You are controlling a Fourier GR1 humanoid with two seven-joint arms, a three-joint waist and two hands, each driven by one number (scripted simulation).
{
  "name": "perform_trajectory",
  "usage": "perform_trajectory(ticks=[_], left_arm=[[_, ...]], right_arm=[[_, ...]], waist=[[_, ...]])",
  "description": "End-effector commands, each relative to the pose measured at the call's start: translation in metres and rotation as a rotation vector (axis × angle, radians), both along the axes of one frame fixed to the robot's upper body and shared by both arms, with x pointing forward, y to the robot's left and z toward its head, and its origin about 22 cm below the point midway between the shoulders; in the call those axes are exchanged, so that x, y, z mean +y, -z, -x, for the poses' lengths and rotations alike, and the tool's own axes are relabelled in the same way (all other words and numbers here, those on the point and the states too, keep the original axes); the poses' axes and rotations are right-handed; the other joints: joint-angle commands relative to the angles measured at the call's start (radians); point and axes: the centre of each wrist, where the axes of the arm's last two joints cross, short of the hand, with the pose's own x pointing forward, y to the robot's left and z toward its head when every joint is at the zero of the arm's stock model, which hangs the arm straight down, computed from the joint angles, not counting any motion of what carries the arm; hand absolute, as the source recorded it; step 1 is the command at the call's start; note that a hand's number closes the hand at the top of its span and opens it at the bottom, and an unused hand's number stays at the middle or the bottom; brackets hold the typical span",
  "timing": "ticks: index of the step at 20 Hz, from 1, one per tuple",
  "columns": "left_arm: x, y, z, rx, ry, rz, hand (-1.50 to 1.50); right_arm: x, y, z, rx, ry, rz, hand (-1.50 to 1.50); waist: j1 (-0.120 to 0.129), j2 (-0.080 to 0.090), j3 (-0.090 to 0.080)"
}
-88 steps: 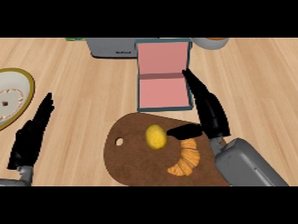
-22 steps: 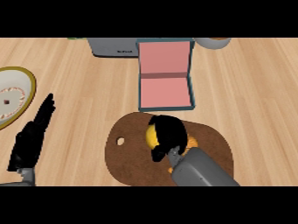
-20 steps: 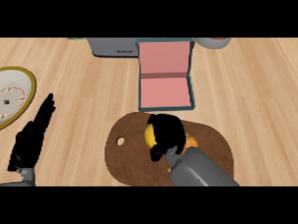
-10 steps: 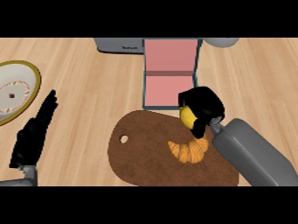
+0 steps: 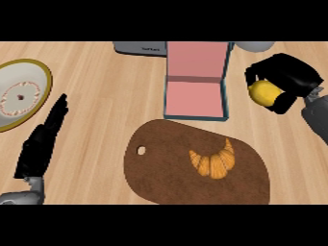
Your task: Pick the lemon from the cutting board and place it in the cardboard box
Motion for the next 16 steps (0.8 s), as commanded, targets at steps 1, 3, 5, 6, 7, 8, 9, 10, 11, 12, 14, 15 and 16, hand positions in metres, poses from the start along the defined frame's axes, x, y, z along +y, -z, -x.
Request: perform_trajectory(ticks=[1, 3, 5, 6, 7, 8, 9, 10, 11, 12, 14, 15, 16], left_arm=[[0.000, -0.001, -0.001, 0.008, 0.025, 0.003, 0.00], [-0.002, -0.002, -0.008, 0.001, 0.011, -0.001, 0.00], [-0.010, 0.004, -0.001, 0.006, 0.021, 0.000, 0.00], [-0.003, 0.000, -0.009, -0.002, 0.013, -0.003, 0.00], [-0.013, 0.004, -0.006, 0.004, 0.013, -0.004, 0.00], [-0.003, -0.003, -0.007, -0.003, 0.020, 0.009, 0.00], [-0.005, 0.006, -0.001, 0.011, 0.024, -0.001, 0.00], [-0.005, 0.002, -0.006, 0.018, 0.027, 0.016, 0.00], [-0.011, 0.006, -0.009, 0.014, 0.012, 0.010, 0.00], [-0.008, 0.008, -0.006, 0.016, 0.029, 0.009, 0.00], [-0.005, 0.007, -0.008, 0.016, 0.006, 0.008, 0.00], [-0.012, 0.006, -0.012, 0.030, 0.000, 0.007, 0.00], [-0.001, 0.015, -0.002, 0.022, 0.014, 0.002, 0.00]], right_arm=[[-0.058, -0.039, -0.014, -0.079, -0.050, -0.070, 1.50], [-0.063, -0.034, -0.018, -0.068, -0.118, -0.162, 1.50], [-0.060, -0.042, -0.024, -0.027, -0.202, -0.339, 1.50], [-0.059, -0.047, -0.027, -0.041, -0.249, -0.393, 1.50], [-0.064, -0.050, -0.028, -0.013, -0.288, -0.442, 1.50], [-0.069, -0.060, -0.030, 0.010, -0.331, -0.511, 1.50], [-0.069, -0.058, -0.032, 0.012, -0.360, -0.550, 1.50], [-0.067, -0.062, -0.037, 0.050, -0.382, -0.577, 1.50], [-0.068, -0.069, -0.039, 0.045, -0.425, -0.600, 1.50], [-0.068, -0.053, -0.040, 0.094, -0.437, -0.611, 1.50], [-0.062, -0.066, -0.045, 0.098, -0.490, -0.658, 1.50], [-0.054, -0.081, -0.051, 0.097, -0.490, -0.666, 1.50], [-0.053, -0.075, -0.051, 0.104, -0.505, -0.660, 1.50]], waist=[[0.020, 0.001, -0.001], [0.014, 0.004, -0.001], [0.024, -0.003, -0.001], [0.016, 0.001, -0.001], [0.017, -0.002, -0.001], [0.013, -0.011, -0.002], [0.021, -0.009, -0.003], [0.028, -0.006, -0.003], [0.015, -0.007, -0.004], [0.018, -0.008, -0.004], [0.006, -0.016, -0.005], [0.002, -0.018, -0.006], [0.011, -0.017, -0.006]])
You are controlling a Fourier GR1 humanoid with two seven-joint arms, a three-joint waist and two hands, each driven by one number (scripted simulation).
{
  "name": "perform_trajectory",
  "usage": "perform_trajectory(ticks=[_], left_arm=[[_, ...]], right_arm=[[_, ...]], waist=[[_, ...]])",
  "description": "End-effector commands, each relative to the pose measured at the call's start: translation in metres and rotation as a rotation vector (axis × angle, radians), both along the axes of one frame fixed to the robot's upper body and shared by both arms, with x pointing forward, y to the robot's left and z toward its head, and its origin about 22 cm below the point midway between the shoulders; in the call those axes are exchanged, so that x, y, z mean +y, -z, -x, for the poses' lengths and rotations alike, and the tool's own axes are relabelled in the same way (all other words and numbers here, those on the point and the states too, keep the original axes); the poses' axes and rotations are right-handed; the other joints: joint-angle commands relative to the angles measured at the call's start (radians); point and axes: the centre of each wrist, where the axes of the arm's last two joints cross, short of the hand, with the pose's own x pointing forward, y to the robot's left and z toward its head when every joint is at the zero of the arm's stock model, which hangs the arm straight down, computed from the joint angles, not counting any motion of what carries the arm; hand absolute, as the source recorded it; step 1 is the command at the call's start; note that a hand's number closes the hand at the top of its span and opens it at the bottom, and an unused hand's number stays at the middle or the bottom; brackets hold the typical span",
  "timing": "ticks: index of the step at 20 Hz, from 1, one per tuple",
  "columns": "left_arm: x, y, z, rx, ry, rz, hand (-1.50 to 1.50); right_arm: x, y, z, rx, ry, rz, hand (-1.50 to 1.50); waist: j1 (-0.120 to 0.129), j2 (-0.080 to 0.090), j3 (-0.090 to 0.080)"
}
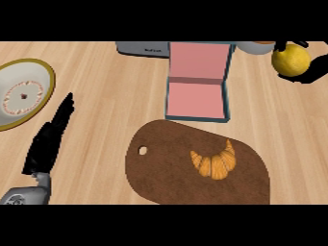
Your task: Pick the lemon from the cutting board and place it in the cardboard box
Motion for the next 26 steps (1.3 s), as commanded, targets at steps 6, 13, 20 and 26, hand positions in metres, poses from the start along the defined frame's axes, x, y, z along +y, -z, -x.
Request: perform_trajectory(ticks=[6, 13, 20, 26], left_arm=[[0.014, -0.004, 0.005, 0.011, -0.041, -0.009, 0.00], [0.009, 0.015, 0.004, 0.020, -0.035, -0.001, 0.00], [0.011, 0.007, 0.007, 0.014, -0.040, -0.015, 0.00], [0.018, 0.003, 0.006, 0.016, -0.035, -0.017, 0.00]], right_arm=[[0.051, -0.026, -0.026, 0.088, -0.222, -0.079, 1.50], [0.117, -0.030, -0.040, 0.116, -0.234, -0.001, 1.50], [0.195, 0.024, -0.035, 0.162, -0.259, 0.110, 1.50], [0.227, 0.047, -0.030, 0.176, -0.205, 0.201, 1.50]], waist=[[-0.028, -0.020, -0.003], [-0.041, -0.019, -0.004], [-0.045, -0.020, -0.004], [-0.041, -0.019, -0.004]])
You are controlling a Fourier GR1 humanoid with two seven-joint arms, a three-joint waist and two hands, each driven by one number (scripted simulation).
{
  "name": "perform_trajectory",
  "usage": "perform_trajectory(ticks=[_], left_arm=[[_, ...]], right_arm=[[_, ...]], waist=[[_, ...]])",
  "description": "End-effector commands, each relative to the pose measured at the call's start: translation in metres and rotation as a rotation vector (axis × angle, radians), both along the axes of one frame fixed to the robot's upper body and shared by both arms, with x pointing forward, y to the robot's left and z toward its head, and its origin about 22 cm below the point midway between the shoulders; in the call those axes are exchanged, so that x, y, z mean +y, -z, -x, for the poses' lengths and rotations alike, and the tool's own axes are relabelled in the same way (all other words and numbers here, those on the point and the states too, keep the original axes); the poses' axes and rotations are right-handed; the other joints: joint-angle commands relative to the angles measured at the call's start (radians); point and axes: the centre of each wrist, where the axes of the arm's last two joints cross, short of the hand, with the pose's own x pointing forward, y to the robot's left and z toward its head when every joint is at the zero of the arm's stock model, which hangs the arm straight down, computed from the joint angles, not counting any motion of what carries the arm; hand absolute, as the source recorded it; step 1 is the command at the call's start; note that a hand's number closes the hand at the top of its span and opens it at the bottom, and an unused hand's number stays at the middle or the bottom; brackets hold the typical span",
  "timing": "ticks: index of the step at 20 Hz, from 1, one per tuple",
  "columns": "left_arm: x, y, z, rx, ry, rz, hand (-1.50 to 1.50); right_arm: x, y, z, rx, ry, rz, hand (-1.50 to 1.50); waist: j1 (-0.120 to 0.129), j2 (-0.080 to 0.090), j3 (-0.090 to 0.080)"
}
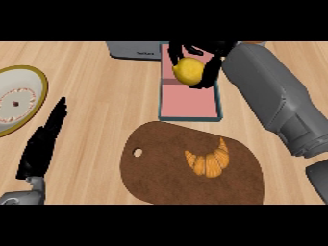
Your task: Pick the lemon from the cutting board and place it in the cardboard box
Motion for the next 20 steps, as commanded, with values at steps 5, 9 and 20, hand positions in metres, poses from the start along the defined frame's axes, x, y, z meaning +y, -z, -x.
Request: perform_trajectory(ticks=[5, 9, 20], left_arm=[[-0.012, 0.002, 0.009, 0.013, 0.026, 0.005, 0.00], [-0.002, -0.001, -0.003, 0.003, 0.013, 0.018, 0.00], [-0.007, 0.003, -0.003, -0.011, 0.016, -0.012, 0.00]], right_arm=[[0.041, 0.046, 0.014, 0.109, 0.048, 0.059, -1.50], [0.049, 0.054, 0.018, 0.155, 0.020, -0.002, -1.50], [-0.005, 0.010, -0.004, 0.447, 0.176, -0.513, -1.50]], waist=[[0.012, 0.003, 0.000], [-0.001, 0.002, 0.000], [0.017, 0.015, 0.000]])
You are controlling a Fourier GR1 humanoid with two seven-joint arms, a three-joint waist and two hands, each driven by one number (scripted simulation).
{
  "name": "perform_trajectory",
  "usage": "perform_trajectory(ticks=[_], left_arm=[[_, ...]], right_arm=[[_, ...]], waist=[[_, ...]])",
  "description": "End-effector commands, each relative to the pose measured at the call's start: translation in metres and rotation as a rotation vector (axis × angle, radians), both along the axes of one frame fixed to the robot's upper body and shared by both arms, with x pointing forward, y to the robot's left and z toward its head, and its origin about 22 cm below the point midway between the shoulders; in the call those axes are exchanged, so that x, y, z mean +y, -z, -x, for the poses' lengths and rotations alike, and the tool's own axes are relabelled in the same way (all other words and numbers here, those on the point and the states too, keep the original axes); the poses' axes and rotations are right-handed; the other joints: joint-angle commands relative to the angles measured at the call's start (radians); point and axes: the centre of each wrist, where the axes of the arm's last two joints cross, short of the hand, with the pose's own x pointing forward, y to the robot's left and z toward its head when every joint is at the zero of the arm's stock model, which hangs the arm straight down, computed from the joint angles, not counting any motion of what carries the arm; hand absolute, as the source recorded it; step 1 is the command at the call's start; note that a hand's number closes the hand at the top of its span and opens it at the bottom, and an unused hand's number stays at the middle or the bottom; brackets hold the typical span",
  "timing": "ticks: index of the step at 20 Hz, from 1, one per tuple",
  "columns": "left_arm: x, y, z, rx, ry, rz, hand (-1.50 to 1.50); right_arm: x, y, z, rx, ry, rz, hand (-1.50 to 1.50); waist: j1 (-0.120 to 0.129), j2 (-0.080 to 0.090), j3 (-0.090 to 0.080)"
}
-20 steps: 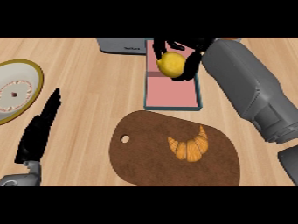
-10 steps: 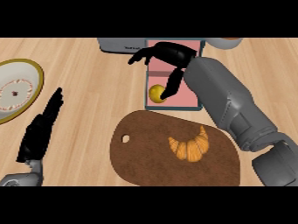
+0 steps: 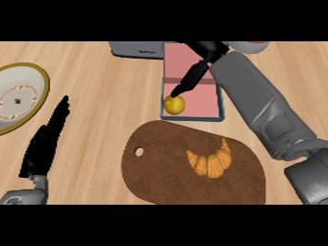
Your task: Pick the lemon from the cutting board and place it in the cardboard box
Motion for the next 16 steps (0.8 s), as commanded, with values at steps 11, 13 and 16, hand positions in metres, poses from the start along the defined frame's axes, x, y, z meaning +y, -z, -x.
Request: perform_trajectory(ticks=[11, 13, 16], left_arm=[[-0.016, -0.015, -0.012, -0.040, 0.058, 0.015, 0.00], [-0.014, -0.012, -0.008, -0.045, 0.042, 0.007, 0.00], [-0.008, -0.011, -0.010, -0.037, 0.064, 0.010, 0.00]], right_arm=[[-0.138, -0.047, -0.012, 0.136, 0.345, -0.285, -1.50], [-0.175, -0.058, -0.007, 0.131, 0.353, -0.336, -1.50], [-0.200, -0.070, -0.003, 0.116, 0.362, -0.323, -1.50]], waist=[[0.057, 0.039, 0.002], [0.055, 0.038, 0.004], [0.067, 0.049, 0.004]])
